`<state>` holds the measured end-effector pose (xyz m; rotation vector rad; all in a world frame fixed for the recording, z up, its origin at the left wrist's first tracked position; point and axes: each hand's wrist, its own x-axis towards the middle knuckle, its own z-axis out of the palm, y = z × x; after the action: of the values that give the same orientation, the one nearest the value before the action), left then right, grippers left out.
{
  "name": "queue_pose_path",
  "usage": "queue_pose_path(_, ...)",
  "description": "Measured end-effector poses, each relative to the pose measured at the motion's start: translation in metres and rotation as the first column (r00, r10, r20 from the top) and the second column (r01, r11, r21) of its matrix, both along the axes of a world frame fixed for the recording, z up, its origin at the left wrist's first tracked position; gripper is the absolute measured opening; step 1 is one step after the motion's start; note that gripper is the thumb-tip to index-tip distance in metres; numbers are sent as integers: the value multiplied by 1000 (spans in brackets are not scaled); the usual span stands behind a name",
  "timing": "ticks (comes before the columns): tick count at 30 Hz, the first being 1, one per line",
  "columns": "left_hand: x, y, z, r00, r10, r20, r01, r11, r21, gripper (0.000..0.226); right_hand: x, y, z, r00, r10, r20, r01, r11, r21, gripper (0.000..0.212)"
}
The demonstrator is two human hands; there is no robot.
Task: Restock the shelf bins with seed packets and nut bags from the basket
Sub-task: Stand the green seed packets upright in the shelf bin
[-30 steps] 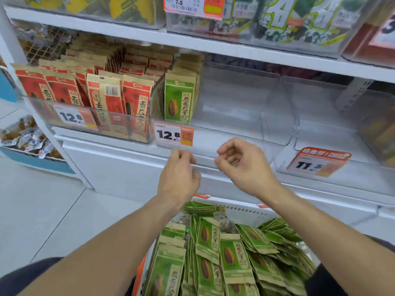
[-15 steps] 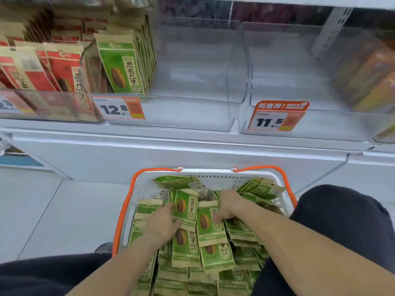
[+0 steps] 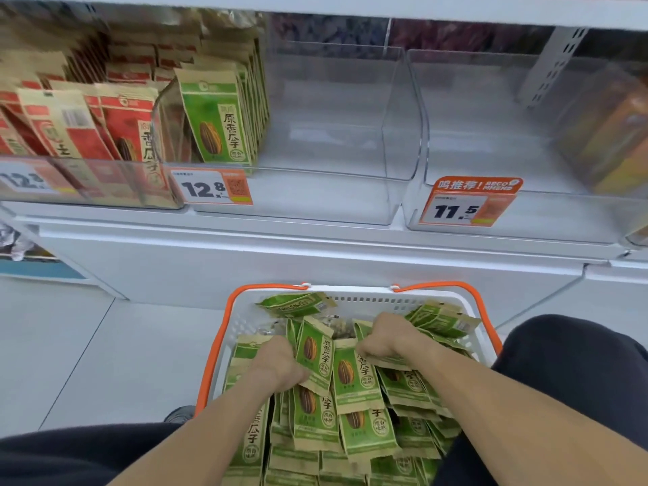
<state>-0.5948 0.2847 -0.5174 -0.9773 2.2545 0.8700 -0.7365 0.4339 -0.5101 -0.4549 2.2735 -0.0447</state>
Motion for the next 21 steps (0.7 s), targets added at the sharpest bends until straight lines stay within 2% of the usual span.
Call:
queue_pose_path(3, -2, -1, 6, 999, 25, -44, -24, 999, 43, 24, 2, -3, 4, 998, -5, 56, 6, 1000, -14, 30)
queue_pose_path(6, -3, 4, 14, 988, 95, -120, -82, 990, 113, 13, 6, -6, 11, 997, -19, 79, 19, 1000, -2, 27)
queue_pose_path(9, -5, 11, 21, 965, 215, -149, -167, 944, 283, 11, 11, -10, 24, 980, -93, 175, 106, 992, -65, 19)
queue_pose_path(11, -6, 14, 26, 939, 310, -150, -227, 884, 408, 17, 12, -11, 33, 917, -252, 310, 298, 949, -108, 33)
queue_pose_path(13, -7, 13, 31, 900, 410, -147, -293, 820, 491, 30, 13, -13, 41, 802, -382, 460, 479, 871, -112, 46)
queue_pose_path(16, -8, 10, 41, 855, 500, -136, -320, 716, 620, 55, 13, -15, 48, 713, -396, 579, 590, 785, -189, 43)
queue_pose_path(19, -10, 3, 58, 846, 491, -205, -253, 710, 657, 67, 16, -17, 58, 750, -314, 582, 574, 747, -337, 39)
queue_pose_path(21, -11, -5, 78, 838, 478, -264, -201, 718, 666, 70, 18, -18, 68, 806, -253, 535, 520, 736, -434, 49)
